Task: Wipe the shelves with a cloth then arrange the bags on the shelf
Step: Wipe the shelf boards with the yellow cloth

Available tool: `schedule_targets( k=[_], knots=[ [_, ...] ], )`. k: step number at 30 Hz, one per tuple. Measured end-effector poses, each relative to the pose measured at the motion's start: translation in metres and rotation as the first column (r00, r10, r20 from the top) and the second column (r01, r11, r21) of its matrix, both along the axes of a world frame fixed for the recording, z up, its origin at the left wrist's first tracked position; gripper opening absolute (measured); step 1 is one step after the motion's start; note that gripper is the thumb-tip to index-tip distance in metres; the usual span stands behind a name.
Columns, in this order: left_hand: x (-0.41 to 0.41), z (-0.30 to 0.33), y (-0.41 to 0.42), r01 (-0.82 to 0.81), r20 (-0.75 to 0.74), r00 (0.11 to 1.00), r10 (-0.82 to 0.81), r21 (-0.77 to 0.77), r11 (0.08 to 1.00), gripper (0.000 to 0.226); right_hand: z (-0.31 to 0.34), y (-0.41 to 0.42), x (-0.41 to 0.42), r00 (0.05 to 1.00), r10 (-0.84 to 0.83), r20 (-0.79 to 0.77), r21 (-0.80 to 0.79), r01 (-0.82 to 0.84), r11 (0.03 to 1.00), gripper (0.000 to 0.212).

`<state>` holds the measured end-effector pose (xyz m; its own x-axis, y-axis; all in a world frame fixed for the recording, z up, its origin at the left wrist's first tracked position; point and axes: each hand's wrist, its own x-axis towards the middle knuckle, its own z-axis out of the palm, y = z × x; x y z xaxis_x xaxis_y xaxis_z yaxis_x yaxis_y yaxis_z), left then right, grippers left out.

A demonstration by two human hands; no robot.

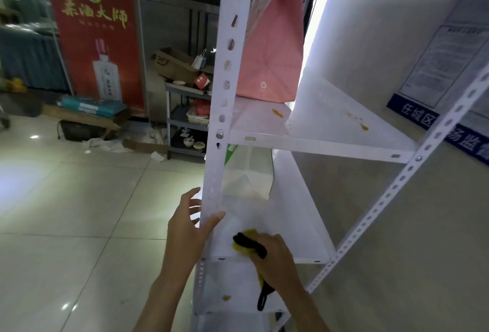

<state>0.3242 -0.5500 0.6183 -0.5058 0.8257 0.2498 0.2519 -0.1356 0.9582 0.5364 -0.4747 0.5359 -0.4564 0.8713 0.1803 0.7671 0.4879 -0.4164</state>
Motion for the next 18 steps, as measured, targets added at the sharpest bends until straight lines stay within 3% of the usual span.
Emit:
schedule_targets(
  k=[8,12,18],
  knots=[
    [0.003,0.084,0.002,0.008,-0.008,1.000,-0.006,0.215,0.977,0.076,0.111,-0.039,0.007,0.970,0.042,-0.239,0.000,-0.043,0.999,0.067],
    [0.006,0.127,0.005,0.081,-0.083,0.995,-0.059,0.297,0.951,0.080,0.176,-0.054,0.020,0.916,0.096,-0.391,0.109,-0.057,0.992,0.081],
    [0.007,0.154,0.012,0.115,-0.190,0.980,-0.052,0.336,0.935,0.082,0.255,-0.059,0.036,0.831,0.155,-0.534,0.188,-0.062,0.980,0.054]
  ],
)
